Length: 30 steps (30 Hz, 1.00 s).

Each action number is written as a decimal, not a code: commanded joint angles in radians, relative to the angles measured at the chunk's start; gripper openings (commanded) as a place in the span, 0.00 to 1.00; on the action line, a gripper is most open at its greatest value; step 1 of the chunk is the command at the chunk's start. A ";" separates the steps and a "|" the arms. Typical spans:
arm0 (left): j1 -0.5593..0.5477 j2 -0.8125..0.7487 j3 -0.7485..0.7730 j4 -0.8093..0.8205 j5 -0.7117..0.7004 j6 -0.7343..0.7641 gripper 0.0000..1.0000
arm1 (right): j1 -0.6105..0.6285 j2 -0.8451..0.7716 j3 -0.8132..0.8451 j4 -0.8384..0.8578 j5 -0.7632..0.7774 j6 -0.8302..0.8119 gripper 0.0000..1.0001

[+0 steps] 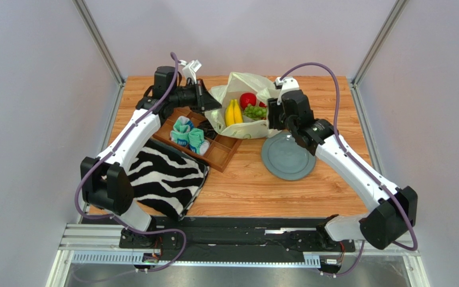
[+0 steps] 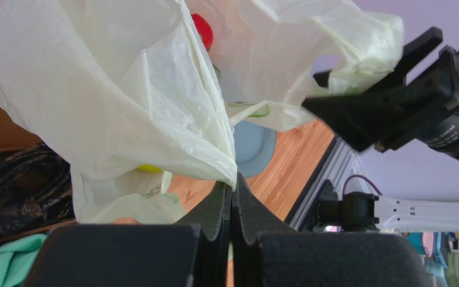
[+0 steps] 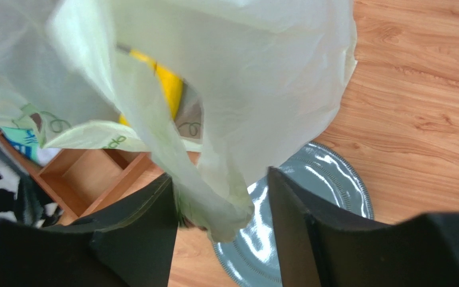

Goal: Place the fruits into the plastic bag

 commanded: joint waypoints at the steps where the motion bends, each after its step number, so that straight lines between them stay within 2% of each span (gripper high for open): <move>1: -0.006 0.075 0.111 -0.015 -0.033 0.012 0.00 | -0.113 0.035 0.073 0.111 -0.195 0.017 0.21; 3: -0.013 0.127 0.159 -0.006 -0.044 -0.024 0.00 | -0.157 0.045 0.112 0.113 -0.233 0.043 0.00; 9: -0.045 0.301 0.496 0.018 -0.061 -0.158 0.00 | -0.313 0.049 0.329 0.101 -0.300 0.069 0.00; 10: -0.047 0.329 0.607 0.017 -0.063 -0.176 0.00 | -0.350 0.053 0.387 0.095 -0.314 0.075 0.00; 13: -0.050 0.440 0.827 0.027 -0.064 -0.249 0.00 | -0.413 0.070 0.449 0.089 -0.332 0.090 0.00; 16: -0.052 0.541 0.970 0.069 -0.087 -0.293 0.00 | -0.460 0.101 0.471 0.087 -0.336 0.092 0.00; 20: -0.052 0.668 0.996 0.158 -0.080 -0.331 0.00 | -0.509 0.165 0.414 0.095 -0.323 0.080 0.00; 23: -0.055 0.760 0.999 0.221 -0.006 -0.357 0.00 | -0.540 0.196 0.354 0.130 -0.339 0.080 0.00; 30: -0.082 0.822 0.989 0.248 0.039 -0.299 0.00 | -0.551 0.208 0.273 0.164 -0.372 0.081 0.00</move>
